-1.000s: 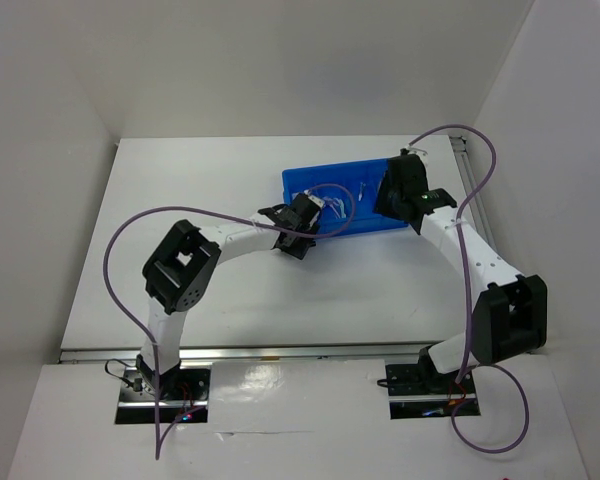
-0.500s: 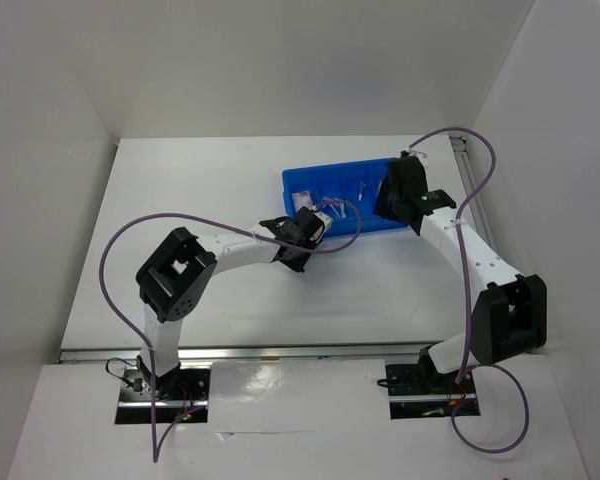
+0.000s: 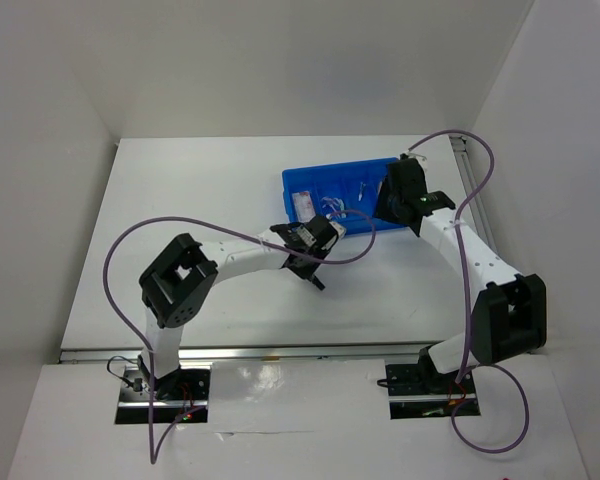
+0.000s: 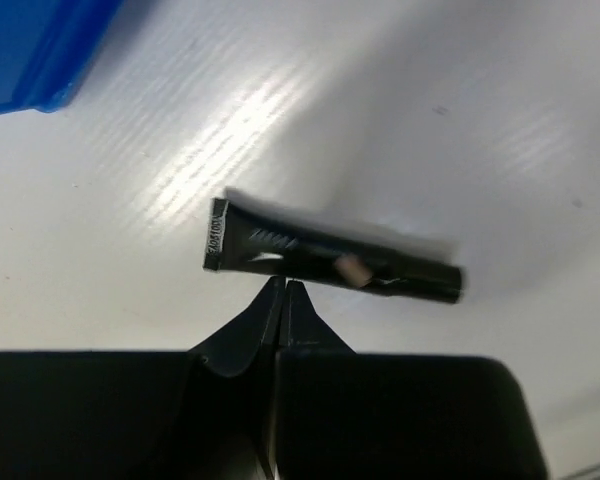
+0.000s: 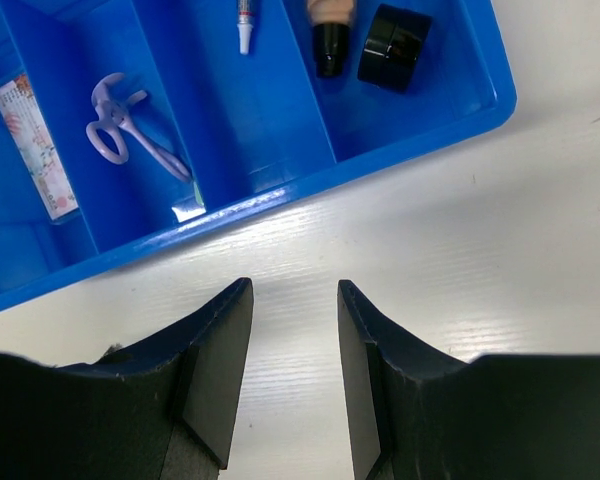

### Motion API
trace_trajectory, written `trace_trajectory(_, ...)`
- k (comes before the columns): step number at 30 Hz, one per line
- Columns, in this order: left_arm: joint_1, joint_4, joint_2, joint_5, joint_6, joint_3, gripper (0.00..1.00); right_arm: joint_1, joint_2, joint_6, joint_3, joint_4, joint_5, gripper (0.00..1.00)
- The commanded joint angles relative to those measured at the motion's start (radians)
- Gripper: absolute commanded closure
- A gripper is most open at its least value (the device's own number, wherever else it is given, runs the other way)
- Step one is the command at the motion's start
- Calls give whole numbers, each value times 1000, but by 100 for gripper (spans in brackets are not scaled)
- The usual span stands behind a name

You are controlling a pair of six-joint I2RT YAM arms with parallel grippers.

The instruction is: Organize the makeup

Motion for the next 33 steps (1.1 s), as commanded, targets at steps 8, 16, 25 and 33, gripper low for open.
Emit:
trace_trajectory(8, -28, -159, -8, -88, -97, 221, 89, -5, -70, 8, -1, -24, -3, 52)
trace_trajectory(16, 3, -234, -159, -115, -221, 128, 80, -5, -145, -10, -101, -42, -99, 43)
trace_trajectory(25, 357, -297, -354, 20, -300, 60, 77, 252, -158, -85, -230, 108, -372, 20)
trace_trajectory(33, 469, -306, -399, 72, -311, 71, 75, 535, 146, -193, -75, 122, -216, 12)
